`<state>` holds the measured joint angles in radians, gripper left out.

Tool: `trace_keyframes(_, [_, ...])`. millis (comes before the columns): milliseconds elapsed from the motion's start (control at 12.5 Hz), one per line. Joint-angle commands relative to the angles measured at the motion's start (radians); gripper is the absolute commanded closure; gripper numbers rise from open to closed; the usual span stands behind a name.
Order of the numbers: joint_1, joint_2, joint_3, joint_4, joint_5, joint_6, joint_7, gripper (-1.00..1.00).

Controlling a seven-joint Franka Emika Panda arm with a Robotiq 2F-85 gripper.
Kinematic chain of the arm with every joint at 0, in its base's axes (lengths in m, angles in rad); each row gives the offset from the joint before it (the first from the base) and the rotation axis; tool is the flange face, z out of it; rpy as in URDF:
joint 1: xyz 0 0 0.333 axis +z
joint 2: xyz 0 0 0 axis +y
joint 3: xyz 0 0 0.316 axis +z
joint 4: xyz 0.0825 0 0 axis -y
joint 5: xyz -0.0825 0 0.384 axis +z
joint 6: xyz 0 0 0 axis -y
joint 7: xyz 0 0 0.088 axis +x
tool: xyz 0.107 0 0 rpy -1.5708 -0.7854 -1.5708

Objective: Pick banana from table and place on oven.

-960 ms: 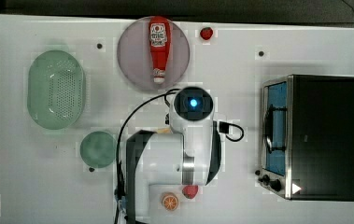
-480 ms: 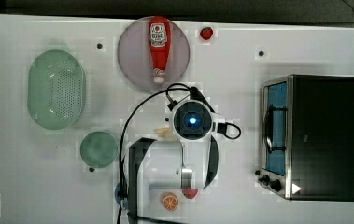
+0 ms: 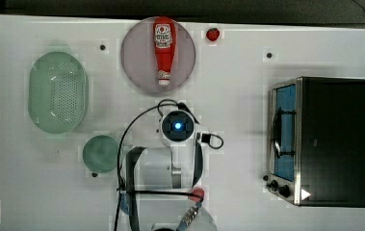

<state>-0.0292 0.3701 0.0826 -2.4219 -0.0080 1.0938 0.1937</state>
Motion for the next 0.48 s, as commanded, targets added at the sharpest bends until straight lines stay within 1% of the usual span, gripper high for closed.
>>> trace_keyframes(80, [0.014, -0.01, -0.019, 0.017, -0.004, 0.015, 0.051, -0.69])
trace_keyframes(240, [0.014, -0.01, -0.021, 0.016, -0.004, 0.023, 0.051, -0.18])
trace_keyframes(480, [0.014, -0.012, -0.021, 0.017, -0.004, 0.024, 0.051, 0.49])
